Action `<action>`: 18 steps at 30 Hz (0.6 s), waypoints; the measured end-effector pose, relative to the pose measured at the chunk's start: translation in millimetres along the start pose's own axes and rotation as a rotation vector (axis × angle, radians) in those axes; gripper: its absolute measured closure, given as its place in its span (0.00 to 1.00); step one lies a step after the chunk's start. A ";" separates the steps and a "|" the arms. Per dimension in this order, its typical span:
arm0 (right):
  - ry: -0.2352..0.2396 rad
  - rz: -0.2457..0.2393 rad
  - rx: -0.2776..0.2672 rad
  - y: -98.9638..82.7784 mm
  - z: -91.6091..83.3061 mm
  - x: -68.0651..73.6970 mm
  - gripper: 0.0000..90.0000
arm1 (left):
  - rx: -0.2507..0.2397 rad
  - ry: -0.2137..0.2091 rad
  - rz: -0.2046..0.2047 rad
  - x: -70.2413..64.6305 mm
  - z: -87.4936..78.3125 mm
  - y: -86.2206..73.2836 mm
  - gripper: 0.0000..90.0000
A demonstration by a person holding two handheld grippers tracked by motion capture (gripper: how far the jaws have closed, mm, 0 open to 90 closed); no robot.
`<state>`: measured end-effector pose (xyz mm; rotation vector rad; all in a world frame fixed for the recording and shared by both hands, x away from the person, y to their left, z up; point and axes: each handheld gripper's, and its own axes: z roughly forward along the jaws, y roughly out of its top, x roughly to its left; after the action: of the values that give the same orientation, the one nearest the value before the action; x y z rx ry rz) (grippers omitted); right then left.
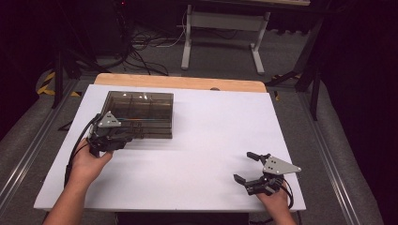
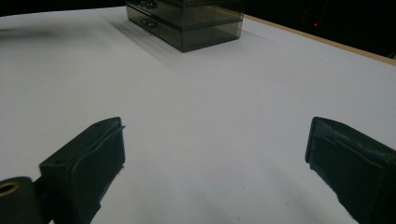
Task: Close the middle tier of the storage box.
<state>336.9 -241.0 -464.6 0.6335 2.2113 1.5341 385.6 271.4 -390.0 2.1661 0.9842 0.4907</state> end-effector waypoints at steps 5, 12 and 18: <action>-0.001 0.002 0.002 0.1 -0.1 -0.3 0.06 | -0.011 -0.019 0.015 -5.4 -0.8 0.8 0.50; 0.003 0.001 0.000 0.1 -0.2 -0.3 0.06 | -0.026 -0.078 0.033 -10.6 -2.6 0.6 0.21; 0.001 0.000 0.001 0.2 -0.3 -0.4 0.06 | -0.039 -0.104 0.024 -16.9 -1.7 -0.3 0.04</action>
<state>337.1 -241.4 -464.3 0.6335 2.2124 1.5338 373.7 259.4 -390.0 2.1483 0.8864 0.4014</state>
